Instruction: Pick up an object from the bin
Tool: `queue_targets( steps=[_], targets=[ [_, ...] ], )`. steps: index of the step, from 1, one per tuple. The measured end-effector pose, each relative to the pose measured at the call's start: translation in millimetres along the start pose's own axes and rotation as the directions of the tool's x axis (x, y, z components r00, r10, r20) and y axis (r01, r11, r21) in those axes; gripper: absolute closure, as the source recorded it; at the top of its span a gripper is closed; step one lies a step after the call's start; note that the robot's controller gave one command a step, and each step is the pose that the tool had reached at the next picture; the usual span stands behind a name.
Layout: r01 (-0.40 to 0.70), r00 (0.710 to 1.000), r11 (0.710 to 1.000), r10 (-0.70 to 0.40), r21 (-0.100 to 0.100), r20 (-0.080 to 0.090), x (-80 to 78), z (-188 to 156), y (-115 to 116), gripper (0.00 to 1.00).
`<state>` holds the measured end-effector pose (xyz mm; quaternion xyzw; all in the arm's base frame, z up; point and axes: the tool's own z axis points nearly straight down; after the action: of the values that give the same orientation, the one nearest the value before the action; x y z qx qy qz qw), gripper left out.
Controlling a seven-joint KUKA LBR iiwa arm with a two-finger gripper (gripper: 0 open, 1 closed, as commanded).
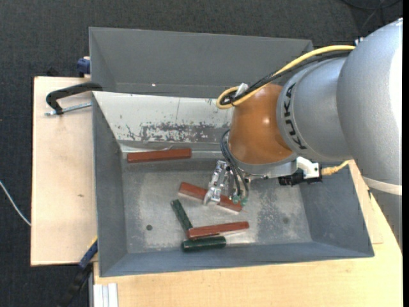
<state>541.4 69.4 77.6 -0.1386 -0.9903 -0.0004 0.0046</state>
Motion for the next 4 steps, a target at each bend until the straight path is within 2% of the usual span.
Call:
queue_targets(
  steps=[3,4],
  targets=[
    [0.0,1.0,1.0,0.0,0.0,0.003,1.5,-5.2,0.0,1.0],
    [-0.001,1.0,1.0,0.001,-0.001,0.006,2.1,-25.7,-0.4,1.0]
  ],
)
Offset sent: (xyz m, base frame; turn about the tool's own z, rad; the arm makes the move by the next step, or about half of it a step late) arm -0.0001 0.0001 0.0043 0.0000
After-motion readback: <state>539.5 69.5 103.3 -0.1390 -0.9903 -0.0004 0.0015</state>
